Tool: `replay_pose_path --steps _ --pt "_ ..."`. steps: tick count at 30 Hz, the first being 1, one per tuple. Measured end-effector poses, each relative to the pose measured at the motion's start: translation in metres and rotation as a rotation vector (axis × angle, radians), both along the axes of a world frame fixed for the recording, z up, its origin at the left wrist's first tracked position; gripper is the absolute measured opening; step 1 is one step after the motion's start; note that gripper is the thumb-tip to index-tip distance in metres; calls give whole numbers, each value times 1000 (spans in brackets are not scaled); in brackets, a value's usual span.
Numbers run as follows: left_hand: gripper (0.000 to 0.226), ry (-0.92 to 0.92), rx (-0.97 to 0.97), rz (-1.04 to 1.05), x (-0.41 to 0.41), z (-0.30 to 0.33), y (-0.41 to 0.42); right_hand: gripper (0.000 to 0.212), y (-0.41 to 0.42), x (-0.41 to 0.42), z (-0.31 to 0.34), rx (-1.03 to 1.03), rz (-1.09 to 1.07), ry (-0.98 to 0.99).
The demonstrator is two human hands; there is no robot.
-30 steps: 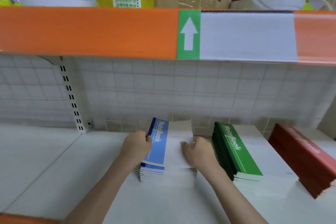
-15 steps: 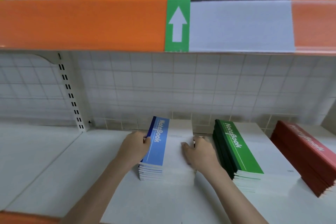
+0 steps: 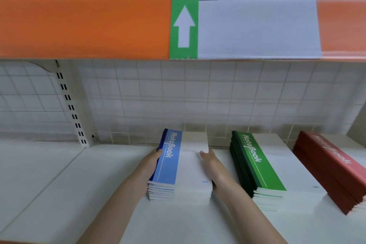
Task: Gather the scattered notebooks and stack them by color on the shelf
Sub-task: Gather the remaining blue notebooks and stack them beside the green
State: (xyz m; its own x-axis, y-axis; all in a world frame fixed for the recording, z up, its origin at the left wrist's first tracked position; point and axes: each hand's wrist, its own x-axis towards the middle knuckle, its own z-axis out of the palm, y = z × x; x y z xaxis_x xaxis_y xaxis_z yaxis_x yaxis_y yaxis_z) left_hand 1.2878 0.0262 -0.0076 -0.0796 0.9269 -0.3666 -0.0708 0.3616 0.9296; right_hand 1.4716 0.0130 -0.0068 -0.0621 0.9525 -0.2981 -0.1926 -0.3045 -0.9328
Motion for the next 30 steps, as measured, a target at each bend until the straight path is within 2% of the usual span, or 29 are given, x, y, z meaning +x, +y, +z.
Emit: replay_pose_path --steps 3,6,8,11,13,15,18,21,24,30 --pt "20 -13 23 26 2 0 1 33 1 -3 -4 29 -27 12" --pt "25 -24 -2 22 2 1 -3 35 -2 -3 -2 10 -44 70" --pt "35 -48 -28 -34 1 5 -9 37 -6 -3 3 9 -25 86" --pt "47 -114 52 -172 -7 4 -15 45 -23 4 10 85 45 44" --pt "53 -103 172 -282 -18 -3 -22 53 -37 15 11 227 185 -32" --pt "55 7 313 -432 -30 -11 -35 65 -50 23 11 314 328 -195" --pt "75 196 439 -574 -39 -19 -51 79 -54 29 0 392 340 -443" --pt "89 250 532 -541 -35 -25 -55 79 -57 27 -7 497 311 -510" --pt "81 268 555 -453 -32 -29 -57 74 -58 27 -13 568 292 -543" --pt "76 319 565 -437 -28 -35 -58 69 -57 25 -17 639 283 -603"
